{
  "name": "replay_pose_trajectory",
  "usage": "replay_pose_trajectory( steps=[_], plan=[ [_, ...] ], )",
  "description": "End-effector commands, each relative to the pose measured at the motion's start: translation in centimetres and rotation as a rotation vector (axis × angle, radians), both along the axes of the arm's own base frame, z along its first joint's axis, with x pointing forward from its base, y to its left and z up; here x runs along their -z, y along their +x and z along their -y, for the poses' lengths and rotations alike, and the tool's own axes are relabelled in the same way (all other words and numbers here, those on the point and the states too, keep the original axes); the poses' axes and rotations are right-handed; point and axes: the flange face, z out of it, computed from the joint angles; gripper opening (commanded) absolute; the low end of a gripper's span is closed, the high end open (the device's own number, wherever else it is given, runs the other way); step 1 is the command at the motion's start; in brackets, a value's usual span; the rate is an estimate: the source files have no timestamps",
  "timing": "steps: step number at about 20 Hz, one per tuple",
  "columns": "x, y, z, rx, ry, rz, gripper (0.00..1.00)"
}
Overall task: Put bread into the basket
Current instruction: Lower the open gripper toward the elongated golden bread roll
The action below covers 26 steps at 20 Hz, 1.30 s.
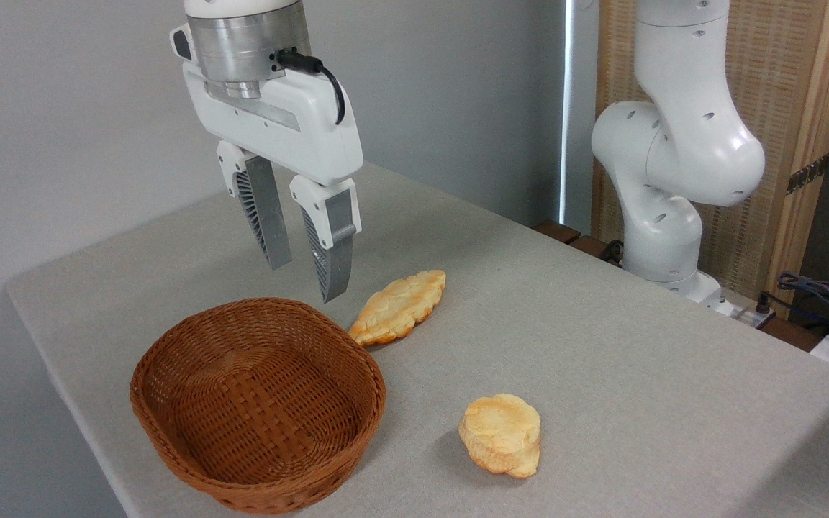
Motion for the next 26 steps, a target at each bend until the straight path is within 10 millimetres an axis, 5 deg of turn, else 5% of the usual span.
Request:
replay_pose_trajectory(
  steps=[1,18,26],
  plan=[
    [0.0,-0.5,0.6,-0.009,-0.02,-0.011,1.0],
    [1.0,-0.6,0.2,-0.013,-0.019,-0.028,1.0],
    [2.4,-4.3,0.2,-0.016,-0.025,0.005,1.0]
  ],
)
